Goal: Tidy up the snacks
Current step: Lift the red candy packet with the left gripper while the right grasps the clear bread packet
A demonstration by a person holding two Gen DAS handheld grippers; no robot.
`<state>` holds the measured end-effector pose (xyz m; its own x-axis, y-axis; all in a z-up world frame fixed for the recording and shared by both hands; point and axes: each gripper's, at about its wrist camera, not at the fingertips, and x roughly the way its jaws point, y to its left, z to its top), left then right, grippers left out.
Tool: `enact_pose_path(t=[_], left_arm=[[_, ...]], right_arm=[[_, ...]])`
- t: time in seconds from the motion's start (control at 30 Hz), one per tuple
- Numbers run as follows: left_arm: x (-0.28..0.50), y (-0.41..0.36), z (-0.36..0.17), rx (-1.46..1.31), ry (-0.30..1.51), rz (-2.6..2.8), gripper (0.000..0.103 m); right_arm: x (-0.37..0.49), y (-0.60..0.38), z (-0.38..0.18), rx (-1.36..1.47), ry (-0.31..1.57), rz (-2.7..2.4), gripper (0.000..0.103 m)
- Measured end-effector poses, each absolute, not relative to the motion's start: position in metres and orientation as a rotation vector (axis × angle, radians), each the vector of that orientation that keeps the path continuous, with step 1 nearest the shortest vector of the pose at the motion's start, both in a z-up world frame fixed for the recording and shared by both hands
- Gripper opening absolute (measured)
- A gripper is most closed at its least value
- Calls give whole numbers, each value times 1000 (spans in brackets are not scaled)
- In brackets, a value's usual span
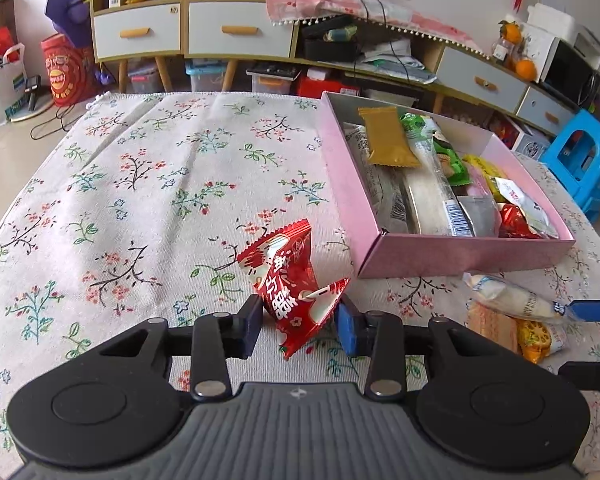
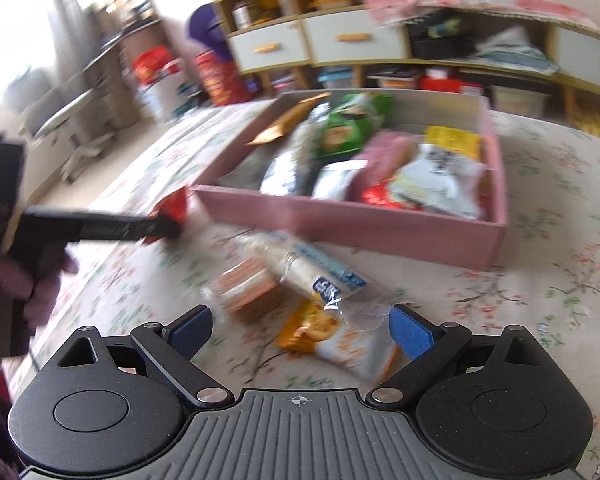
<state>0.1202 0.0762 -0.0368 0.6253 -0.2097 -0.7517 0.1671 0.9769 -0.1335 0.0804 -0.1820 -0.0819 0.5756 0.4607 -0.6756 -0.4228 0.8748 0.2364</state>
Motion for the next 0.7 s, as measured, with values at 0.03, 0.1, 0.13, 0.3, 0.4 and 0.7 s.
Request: enact_pose_path(t=[0.03, 0.1, 0.13, 0.3, 0.4, 0.7], left_arm=[[119, 77, -36, -51, 863, -218, 37], [118, 77, -34, -47, 837, -213, 42], [117, 76, -33, -46, 826, -211, 47], [120, 70, -34, -40, 812, -201, 54], [124, 67, -37, -26, 823, -188, 51], [125, 71, -42, -36, 852, -158, 40]], right_arm=[[80, -180, -82, 32, 799, 510, 97], [81, -181, -82, 21, 792, 485, 96], [83, -182, -83, 29, 791, 472, 96], [98, -196, -81, 122, 767, 403, 96], [108, -198, -81, 128, 762, 370, 95], [122, -176, -92, 29, 801, 402, 76]])
